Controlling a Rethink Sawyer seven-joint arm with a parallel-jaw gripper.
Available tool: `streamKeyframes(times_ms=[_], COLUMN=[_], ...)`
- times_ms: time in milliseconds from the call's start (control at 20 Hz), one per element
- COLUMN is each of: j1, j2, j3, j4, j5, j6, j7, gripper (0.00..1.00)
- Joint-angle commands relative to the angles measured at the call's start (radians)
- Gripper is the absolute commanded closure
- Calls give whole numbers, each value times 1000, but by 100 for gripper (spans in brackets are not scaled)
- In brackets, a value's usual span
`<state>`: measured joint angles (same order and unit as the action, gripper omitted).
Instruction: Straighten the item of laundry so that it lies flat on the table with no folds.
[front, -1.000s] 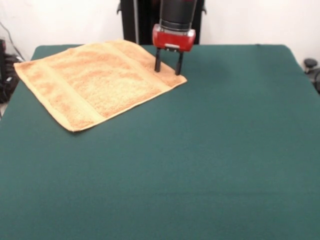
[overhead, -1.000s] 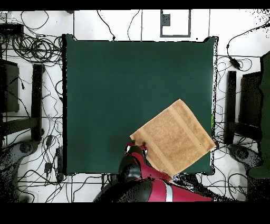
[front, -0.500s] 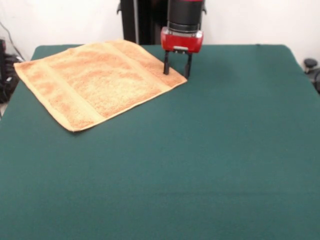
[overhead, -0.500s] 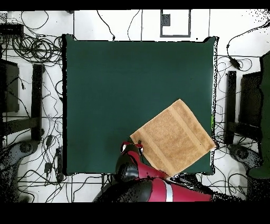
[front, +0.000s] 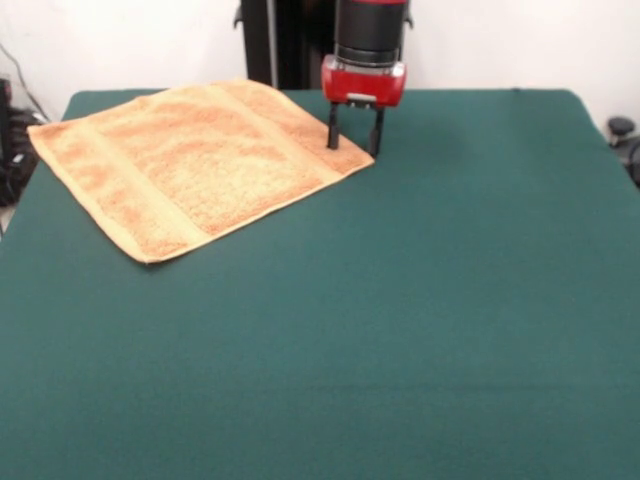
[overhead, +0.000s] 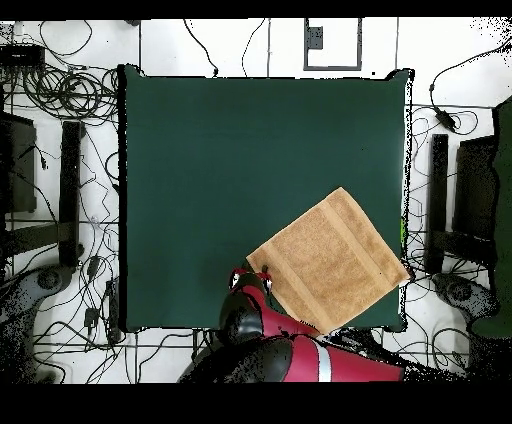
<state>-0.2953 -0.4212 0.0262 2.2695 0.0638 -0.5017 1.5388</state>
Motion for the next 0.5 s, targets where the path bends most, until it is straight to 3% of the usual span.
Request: streamKeyframes(times_ms=[50, 300, 350, 500], j1=[9, 7, 1, -5], j2=[86, 84, 87, 88], j3=[143, 142, 147, 150], j4=[-136, -142, -143, -145], j5=[45, 39, 31, 23], j6=[46, 51, 52, 59], j7=[278, 267, 266, 259], gripper=[0, 0, 100, 100])
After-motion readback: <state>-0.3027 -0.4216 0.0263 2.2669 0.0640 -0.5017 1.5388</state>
